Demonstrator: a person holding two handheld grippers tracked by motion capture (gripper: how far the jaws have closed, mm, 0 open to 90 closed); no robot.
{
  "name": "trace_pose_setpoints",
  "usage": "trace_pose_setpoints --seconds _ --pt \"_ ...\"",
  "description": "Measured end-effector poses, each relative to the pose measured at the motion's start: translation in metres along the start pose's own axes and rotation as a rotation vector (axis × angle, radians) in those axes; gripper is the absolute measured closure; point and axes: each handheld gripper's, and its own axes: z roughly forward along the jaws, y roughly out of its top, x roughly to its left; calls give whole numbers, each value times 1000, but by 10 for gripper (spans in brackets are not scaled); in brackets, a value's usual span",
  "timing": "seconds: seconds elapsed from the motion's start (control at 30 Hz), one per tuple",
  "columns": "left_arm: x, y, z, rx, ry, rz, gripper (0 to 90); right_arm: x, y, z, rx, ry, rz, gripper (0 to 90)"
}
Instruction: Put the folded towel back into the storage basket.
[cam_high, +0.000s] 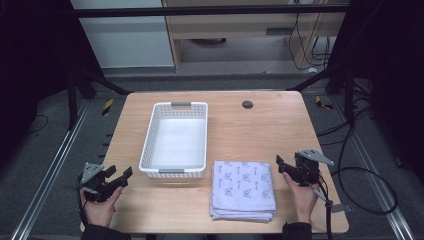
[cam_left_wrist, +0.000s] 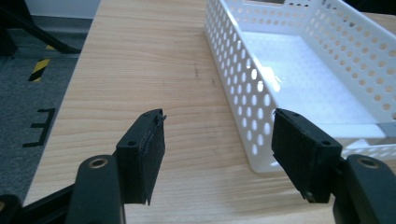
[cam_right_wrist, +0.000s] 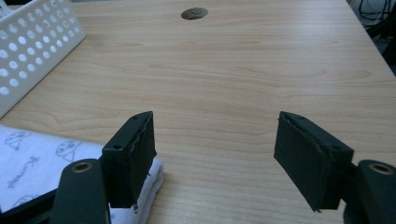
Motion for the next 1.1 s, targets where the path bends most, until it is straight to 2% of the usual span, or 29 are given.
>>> trace_pose_setpoints --seconds 0.13,0.23,0.33,0.43,0.47,0.6,0.7,0.83,0.9,0.93,1.1 --pt "-9 0 -1 14 -27 0 335 1 -1 -2 6 24 0 287" --pt "-14 0 -1 18 -47 5 331 2 -2 -4 3 24 -7 287" --pt "-24 0 -2 13 -67 22 330 7 -2 -10 -41 12 -27 294" --pt "-27 -1 -1 21 -76 17 326 9 0 -12 -58 20 -26 296" --pt "-31 -2 2 33 -94 12 322 10 2 -13 -71 25 -28 294" --pt "-37 -2 2 36 -103 25 322 12 5 -16 -69 34 -49 279" --pt "-43 -3 2 36 -122 36 311 11 10 -18 -75 52 -26 270" --pt "-49 -5 3 44 -136 48 300 13 12 -18 -75 57 -45 270" --pt "-54 -5 4 46 -143 56 297 15 12 -17 -75 70 -55 270" --pt "-58 -5 5 49 -146 67 293 16 12 -15 -61 96 -55 270" --pt "-69 -6 6 59 -161 84 291 18 12 -14 -54 118 -62 264"
